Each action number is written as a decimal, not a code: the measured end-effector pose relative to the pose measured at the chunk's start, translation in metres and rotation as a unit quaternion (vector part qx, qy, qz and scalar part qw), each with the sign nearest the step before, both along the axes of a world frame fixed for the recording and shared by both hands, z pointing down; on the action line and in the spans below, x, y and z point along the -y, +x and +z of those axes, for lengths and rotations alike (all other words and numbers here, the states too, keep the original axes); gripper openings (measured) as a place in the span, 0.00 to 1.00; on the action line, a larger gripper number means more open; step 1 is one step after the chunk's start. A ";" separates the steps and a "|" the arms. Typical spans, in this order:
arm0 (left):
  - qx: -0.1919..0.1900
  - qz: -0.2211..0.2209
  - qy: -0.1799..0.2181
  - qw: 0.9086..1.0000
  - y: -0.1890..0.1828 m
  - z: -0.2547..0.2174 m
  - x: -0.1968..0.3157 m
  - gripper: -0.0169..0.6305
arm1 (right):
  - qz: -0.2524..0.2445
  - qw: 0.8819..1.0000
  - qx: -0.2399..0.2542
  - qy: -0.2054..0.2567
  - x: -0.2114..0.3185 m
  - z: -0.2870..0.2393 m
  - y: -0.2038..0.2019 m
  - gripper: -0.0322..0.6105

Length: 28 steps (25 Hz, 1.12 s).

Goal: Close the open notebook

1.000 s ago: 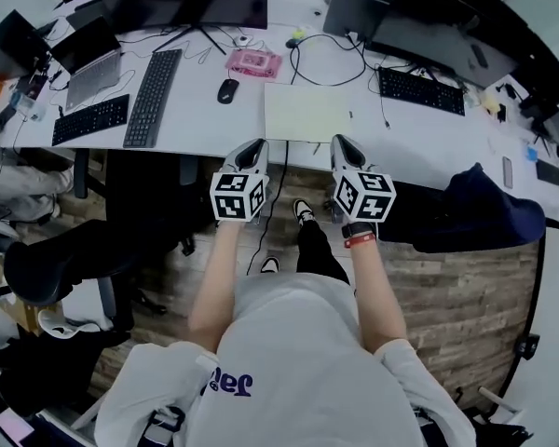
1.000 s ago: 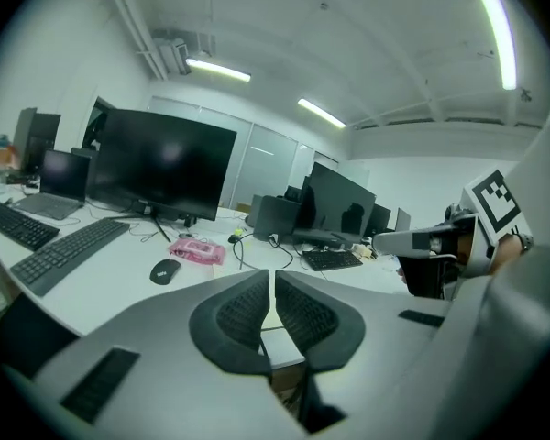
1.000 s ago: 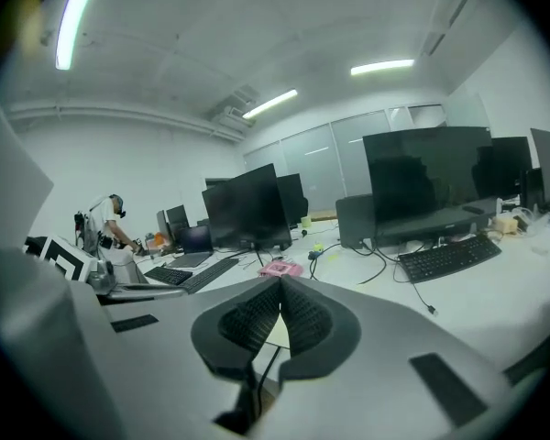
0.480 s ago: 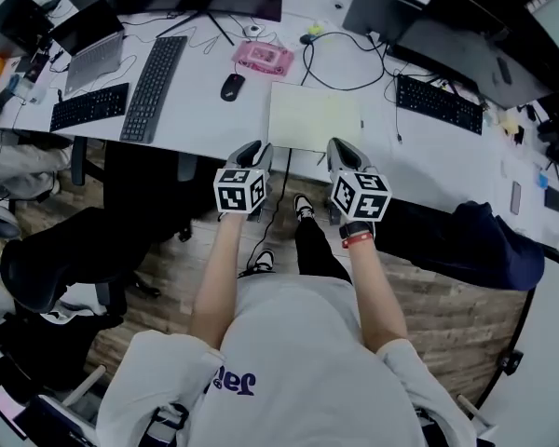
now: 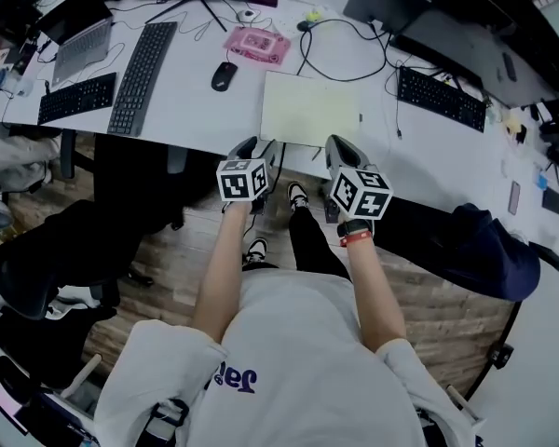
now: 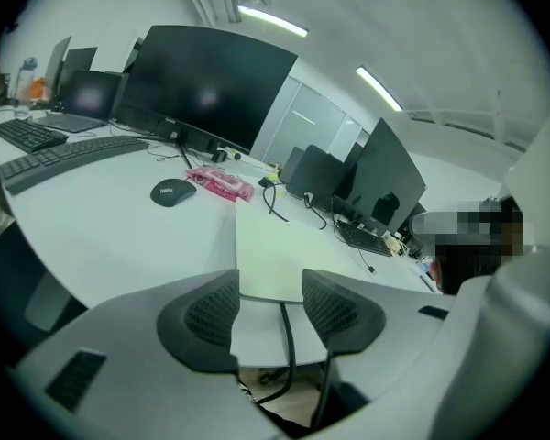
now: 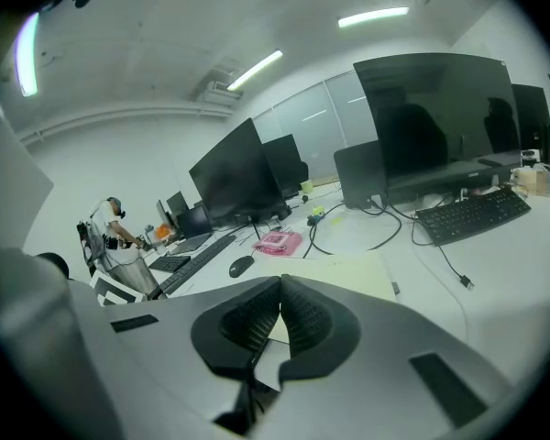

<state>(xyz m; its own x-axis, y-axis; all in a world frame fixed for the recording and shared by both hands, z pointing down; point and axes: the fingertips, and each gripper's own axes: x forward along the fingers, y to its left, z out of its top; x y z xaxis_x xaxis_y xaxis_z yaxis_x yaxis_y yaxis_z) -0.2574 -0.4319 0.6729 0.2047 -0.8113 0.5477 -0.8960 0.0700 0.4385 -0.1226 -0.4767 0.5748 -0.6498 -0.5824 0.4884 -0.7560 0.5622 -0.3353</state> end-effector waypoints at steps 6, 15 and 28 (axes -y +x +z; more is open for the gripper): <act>-0.021 -0.028 -0.031 0.999 -0.007 0.024 0.013 0.35 | -0.001 1.000 0.004 -0.012 0.007 0.008 -0.001 0.05; -0.046 -0.061 -0.062 0.995 -0.016 0.037 0.020 0.23 | 0.005 1.000 0.017 -0.020 0.014 0.013 0.002 0.05; -0.039 -0.062 -0.079 0.994 -0.016 0.039 0.021 0.15 | 0.019 0.999 0.036 -0.033 0.019 0.016 0.014 0.05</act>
